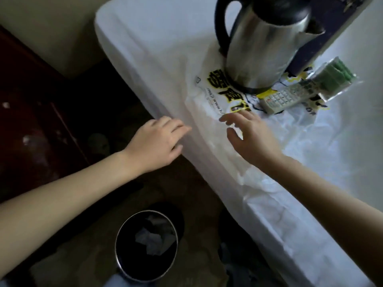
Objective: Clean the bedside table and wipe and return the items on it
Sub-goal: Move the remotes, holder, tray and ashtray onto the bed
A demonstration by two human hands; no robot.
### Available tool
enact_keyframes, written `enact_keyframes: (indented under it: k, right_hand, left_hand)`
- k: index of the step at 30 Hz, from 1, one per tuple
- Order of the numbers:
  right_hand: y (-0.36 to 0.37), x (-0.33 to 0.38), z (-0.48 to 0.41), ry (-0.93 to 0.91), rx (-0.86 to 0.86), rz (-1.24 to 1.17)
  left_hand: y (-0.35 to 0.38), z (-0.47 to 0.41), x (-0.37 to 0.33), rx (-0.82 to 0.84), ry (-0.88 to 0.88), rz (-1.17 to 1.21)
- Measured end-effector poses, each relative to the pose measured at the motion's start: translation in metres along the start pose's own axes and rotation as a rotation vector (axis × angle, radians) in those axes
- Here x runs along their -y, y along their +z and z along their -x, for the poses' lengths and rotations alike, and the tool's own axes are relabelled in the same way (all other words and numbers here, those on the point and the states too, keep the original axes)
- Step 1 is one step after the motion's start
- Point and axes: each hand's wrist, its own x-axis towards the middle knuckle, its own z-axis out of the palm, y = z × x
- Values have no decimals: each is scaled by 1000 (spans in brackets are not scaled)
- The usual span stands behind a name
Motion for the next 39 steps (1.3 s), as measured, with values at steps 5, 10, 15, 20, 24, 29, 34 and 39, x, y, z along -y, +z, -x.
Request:
enact_keyframes:
  k: [5,10,15,20,24,29,34,39]
  right_hand:
    - [64,90,-19,-186,142,77]
    - [138,189,-33,-403,300,103]
    - [212,290,-41,-556,393,81]
    - [280,382,-49,-618,440,32]
    - [332,439,-63,-654,485,-5]
    - [386,488,-78,-633,487,6]
    - [414,535,-65,-728,653,-65]
    - [461,590,-27,-657,959,-20]
  left_hand:
    - [13,107,55,29,-245,50]
    - [28,227,113,23,-529,112]
    - [42,341,165,-10,-802,152]
    - [60,445,213,-129,-1051,145]
    - [76,519,261,-253,-1266,151]
    - [108,594,336,-363,-1503,267]
    - [134,622,392,-392,-1610,617]
    - [147,633,418,-428,-1599,684]
